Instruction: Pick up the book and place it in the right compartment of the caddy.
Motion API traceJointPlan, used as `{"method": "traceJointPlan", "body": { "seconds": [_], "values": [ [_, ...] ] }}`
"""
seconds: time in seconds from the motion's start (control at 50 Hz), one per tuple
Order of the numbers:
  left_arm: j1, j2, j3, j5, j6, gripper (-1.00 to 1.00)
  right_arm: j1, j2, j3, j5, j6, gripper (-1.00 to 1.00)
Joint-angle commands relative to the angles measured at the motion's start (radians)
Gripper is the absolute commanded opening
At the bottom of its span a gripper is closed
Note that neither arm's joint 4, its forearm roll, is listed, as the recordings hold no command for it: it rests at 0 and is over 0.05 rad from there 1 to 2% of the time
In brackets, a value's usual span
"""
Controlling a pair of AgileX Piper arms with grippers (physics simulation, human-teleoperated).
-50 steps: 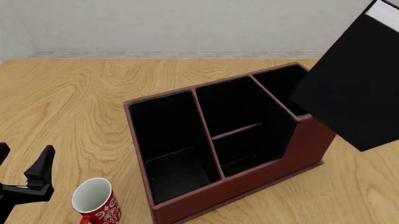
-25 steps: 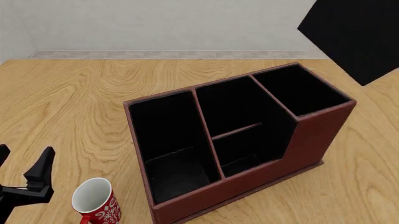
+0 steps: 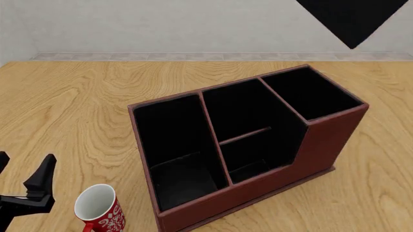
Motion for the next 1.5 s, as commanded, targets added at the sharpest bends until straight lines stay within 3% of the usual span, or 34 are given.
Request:
{"method": "traceJointPlan", "body": {
  "seconds": [0.02,0.36,0.82,1.5],
  "values": [
    [-0.001,-0.002,0.000,0.001,0.001,1.00,-0.030,0.074,-0.080,-0.004,0.035,-1.00],
    [-0.003,-0.015,0.000,0.018,0.005,1.00,-0.070,0.184,-0.104,-0.008,0.104,-1.00],
    [0.005,-0.043,0.000,0.052,0.014,1.00,-0.155,0.225,-0.050,-0.052,0.147,-1.00],
    [0.006,-0.049,0.000,0.061,0.014,1.00,-0.188,0.124,0.186,-0.103,0.178,-1.00]
  ]
}}
